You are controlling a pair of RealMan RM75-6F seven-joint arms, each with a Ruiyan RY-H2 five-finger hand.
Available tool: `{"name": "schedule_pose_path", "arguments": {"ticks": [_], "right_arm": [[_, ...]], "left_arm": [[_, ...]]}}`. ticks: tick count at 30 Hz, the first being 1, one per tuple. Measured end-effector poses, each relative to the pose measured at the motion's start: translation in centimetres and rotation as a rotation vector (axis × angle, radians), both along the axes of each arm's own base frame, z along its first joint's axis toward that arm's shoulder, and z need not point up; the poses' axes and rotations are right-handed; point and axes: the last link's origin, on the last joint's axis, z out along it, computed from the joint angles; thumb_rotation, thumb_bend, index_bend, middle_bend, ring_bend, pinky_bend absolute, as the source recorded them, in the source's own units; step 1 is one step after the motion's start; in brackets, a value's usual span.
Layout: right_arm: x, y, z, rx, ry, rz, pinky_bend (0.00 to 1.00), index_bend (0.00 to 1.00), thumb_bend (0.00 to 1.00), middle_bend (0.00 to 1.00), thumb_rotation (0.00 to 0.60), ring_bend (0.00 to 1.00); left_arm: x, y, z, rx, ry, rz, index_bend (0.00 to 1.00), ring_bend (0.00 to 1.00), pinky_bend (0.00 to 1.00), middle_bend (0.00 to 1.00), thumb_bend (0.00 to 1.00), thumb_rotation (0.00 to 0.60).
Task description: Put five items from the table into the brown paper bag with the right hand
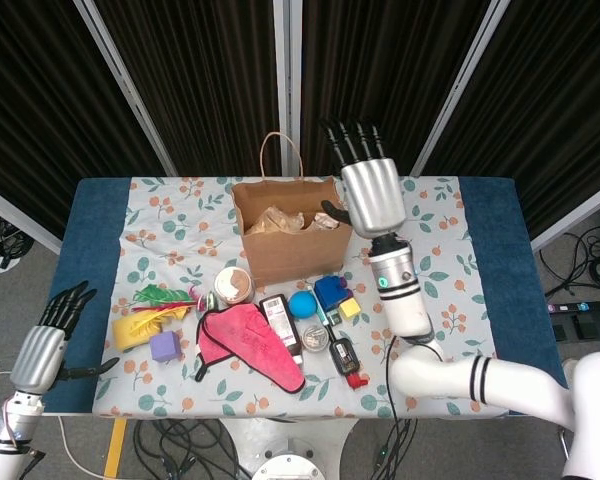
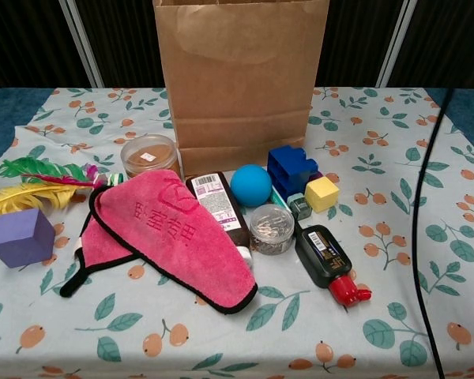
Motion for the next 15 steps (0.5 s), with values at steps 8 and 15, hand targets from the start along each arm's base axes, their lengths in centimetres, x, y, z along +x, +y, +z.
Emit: {"name": "schedule_pose_path", "arguments": {"ticks": [8, 15], "right_arm": [[-14.2, 6.8, 5.6, -0.017, 0.314, -0.205, 0.00, 0.02, 0.00, 0.05, 0.600, 0.00], [-26.7, 17.4, 6.7, 0.096, 0.408, -0.369, 0.00, 0.01, 0.00, 0.05, 0.600, 0.00]], "left_arm": [[0.3, -0.1, 0.2, -0.005, 0.043, -0.017, 0.09, 0.03, 0.07, 0.07, 0.00, 0.391], [0.4, -0.5, 0.5, 0.003, 0.092, -0.035, 0.09, 0.03, 0.07, 0.07, 0.00, 0.453]]}}
